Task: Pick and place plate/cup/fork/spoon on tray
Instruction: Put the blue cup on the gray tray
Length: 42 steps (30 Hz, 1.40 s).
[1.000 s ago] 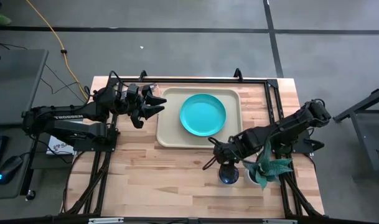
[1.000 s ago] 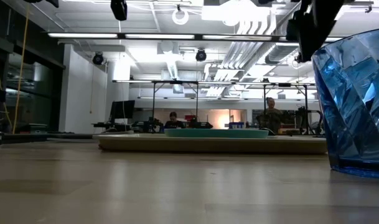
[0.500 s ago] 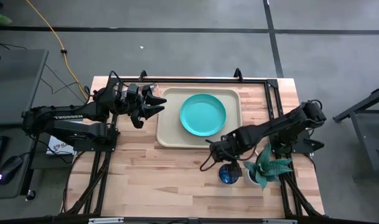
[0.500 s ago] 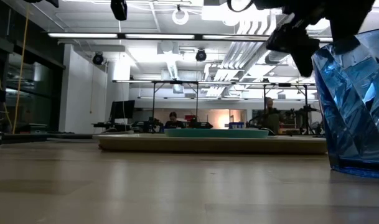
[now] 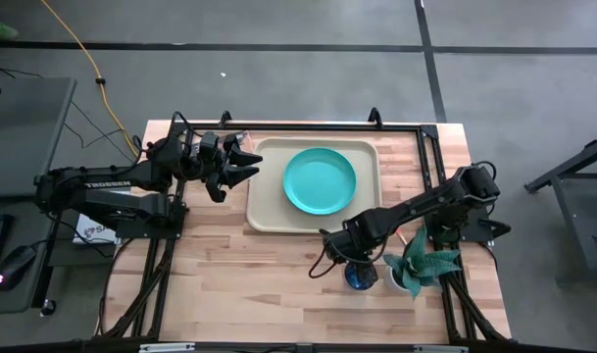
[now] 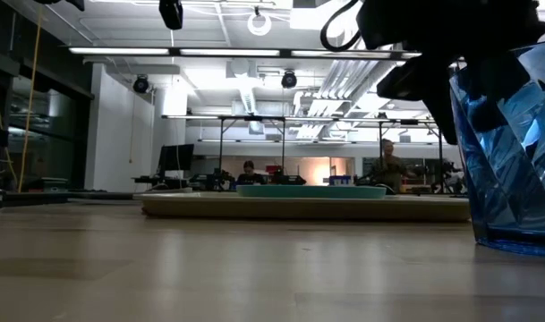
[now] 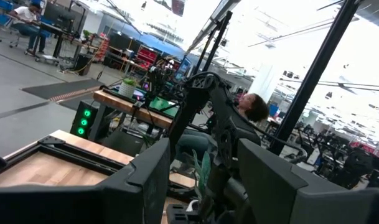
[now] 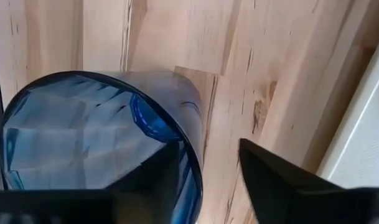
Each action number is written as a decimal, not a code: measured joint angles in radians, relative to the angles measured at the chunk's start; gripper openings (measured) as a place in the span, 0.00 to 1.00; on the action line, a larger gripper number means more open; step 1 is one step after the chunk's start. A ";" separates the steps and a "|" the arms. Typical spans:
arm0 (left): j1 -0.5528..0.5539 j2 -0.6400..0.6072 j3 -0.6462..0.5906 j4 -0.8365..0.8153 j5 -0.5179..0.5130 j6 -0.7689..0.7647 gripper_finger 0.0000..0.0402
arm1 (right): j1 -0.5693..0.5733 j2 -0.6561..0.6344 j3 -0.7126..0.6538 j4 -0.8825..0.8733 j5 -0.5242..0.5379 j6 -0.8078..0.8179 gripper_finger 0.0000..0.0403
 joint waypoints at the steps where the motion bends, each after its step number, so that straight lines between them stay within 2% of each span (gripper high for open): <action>1: 0.000 0.000 0.000 0.000 0.000 0.000 0.42 | 0.000 0.001 0.000 0.001 0.000 0.000 0.33; 5: 0.000 0.000 0.000 0.000 0.000 0.000 0.42 | -0.001 0.000 0.000 0.001 -0.002 0.000 0.10; 7: 0.000 0.000 0.000 0.000 0.000 0.000 0.42 | -0.006 -0.005 0.000 0.000 -0.001 -0.011 0.03; 12: 0.000 0.000 0.000 0.000 0.000 0.000 0.42 | -0.056 -0.036 0.000 0.004 -0.021 -0.035 0.01; 18: 0.000 0.000 0.000 0.000 0.000 0.000 0.42 | -0.199 -0.144 0.049 0.020 -0.059 -0.083 0.01; 22: 0.000 0.000 0.000 0.000 0.000 0.000 0.42 | -0.322 -0.265 0.043 0.019 0.035 -0.064 0.01; 27: 0.000 0.000 0.000 -0.001 0.000 0.000 0.42 | -0.488 -0.412 -0.049 -0.149 0.256 -0.022 0.00; 31: 0.000 0.000 0.000 0.000 0.000 0.000 0.42 | -0.614 -0.472 -0.069 -0.220 0.420 0.032 0.00; 34: 0.000 0.000 0.000 0.000 0.000 0.000 0.42 | -0.706 -0.464 -0.049 -0.210 0.476 -0.004 0.00; 39: 0.000 0.000 0.000 0.000 0.000 -0.001 0.42 | -0.855 -0.313 0.027 -0.220 0.355 -0.084 0.00; 42: 0.000 0.000 0.000 0.001 0.000 -0.022 0.42 | -0.905 -0.221 0.057 -0.202 0.351 -0.145 0.00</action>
